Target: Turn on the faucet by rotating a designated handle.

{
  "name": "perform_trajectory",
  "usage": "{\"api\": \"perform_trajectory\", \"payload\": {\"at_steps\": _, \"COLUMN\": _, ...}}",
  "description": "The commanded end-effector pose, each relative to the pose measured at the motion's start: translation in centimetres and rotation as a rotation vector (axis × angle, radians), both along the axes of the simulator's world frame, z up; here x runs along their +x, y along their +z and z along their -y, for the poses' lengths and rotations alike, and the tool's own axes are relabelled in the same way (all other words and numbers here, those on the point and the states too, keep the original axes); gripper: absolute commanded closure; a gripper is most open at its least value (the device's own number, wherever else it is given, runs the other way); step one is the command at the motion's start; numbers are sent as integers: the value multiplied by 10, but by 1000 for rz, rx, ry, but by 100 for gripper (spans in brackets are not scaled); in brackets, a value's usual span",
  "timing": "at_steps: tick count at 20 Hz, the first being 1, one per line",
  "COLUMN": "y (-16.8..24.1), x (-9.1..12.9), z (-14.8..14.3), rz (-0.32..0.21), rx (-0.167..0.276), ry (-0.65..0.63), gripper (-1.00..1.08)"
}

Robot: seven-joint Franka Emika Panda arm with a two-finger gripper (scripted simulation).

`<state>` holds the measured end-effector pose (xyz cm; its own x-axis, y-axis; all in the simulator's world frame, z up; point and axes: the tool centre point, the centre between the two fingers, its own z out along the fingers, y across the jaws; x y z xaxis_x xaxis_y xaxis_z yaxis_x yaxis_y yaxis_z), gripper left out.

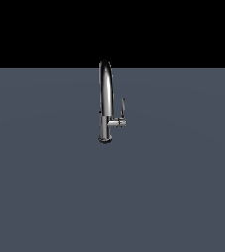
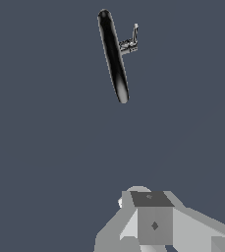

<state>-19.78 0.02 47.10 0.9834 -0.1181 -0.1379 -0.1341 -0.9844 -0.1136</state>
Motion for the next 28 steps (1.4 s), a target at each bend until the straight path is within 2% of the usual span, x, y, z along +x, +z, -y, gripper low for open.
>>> {"api": "perform_trajectory", "payload": {"at_steps": 1, "y": -3, "x": 14, "z": 0, "rz": -34, "rx": 29, "ry": -30, "gripper": 108}}
{"api": "perform_trajectory", "payload": {"at_steps": 15, "y": -30, "x": 92, "z": 3, "rz": -232, "rx": 207, "ry": -207, "gripper": 108}}
{"api": "perform_trajectory", "payload": {"at_steps": 28, "y": -72, "x": 161, "z": 14, "rz": -427, "rx": 384, "ry": -379, "gripper": 108}}
